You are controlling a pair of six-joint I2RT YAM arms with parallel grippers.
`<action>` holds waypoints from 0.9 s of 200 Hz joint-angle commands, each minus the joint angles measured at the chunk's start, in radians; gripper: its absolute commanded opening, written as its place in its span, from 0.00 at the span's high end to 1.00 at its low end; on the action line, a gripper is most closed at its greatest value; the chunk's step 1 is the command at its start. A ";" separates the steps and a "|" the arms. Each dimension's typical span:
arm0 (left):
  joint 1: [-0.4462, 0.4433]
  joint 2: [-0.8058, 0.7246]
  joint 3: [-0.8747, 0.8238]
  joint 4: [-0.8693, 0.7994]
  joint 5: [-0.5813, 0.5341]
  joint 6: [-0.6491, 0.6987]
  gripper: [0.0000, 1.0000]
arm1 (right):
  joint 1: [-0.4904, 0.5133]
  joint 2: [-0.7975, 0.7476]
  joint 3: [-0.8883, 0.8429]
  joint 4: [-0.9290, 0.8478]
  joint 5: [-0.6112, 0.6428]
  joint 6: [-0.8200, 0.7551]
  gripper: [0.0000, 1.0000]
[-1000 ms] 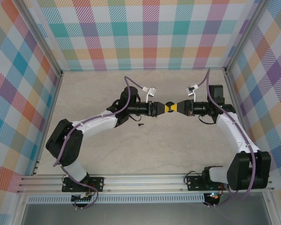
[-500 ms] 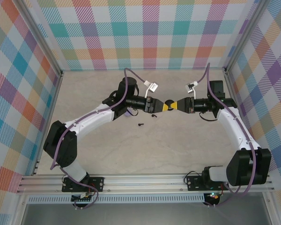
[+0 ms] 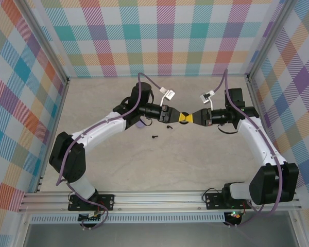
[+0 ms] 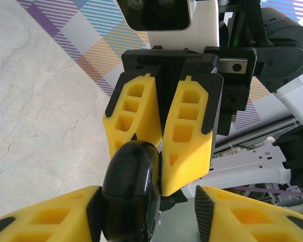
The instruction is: Insert the wireless bluetooth earbuds into the charging case
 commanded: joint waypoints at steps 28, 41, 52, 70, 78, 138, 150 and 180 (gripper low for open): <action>0.006 0.012 0.030 -0.017 0.038 0.011 0.59 | 0.007 0.007 0.039 -0.009 -0.025 -0.033 0.82; 0.006 0.014 0.030 -0.018 0.038 0.011 0.59 | 0.007 0.006 0.039 -0.008 -0.018 -0.030 0.82; 0.005 0.015 0.030 -0.016 0.038 0.011 0.61 | 0.007 0.007 0.041 -0.008 -0.016 -0.030 0.82; 0.002 0.016 0.031 -0.016 0.042 0.009 0.65 | 0.007 0.007 0.042 -0.006 -0.011 -0.028 0.81; 0.001 0.018 0.030 -0.016 0.047 0.009 0.68 | 0.006 0.008 0.042 -0.006 -0.007 -0.028 0.81; -0.001 0.024 0.034 -0.018 0.044 0.010 0.87 | 0.011 0.010 0.047 -0.021 -0.001 -0.036 0.80; -0.001 0.026 0.036 -0.030 0.033 0.015 0.90 | 0.011 0.010 0.048 -0.026 0.009 -0.036 0.77; -0.001 0.019 0.048 -0.100 -0.051 0.063 0.96 | 0.011 -0.027 0.050 -0.012 0.154 0.001 0.47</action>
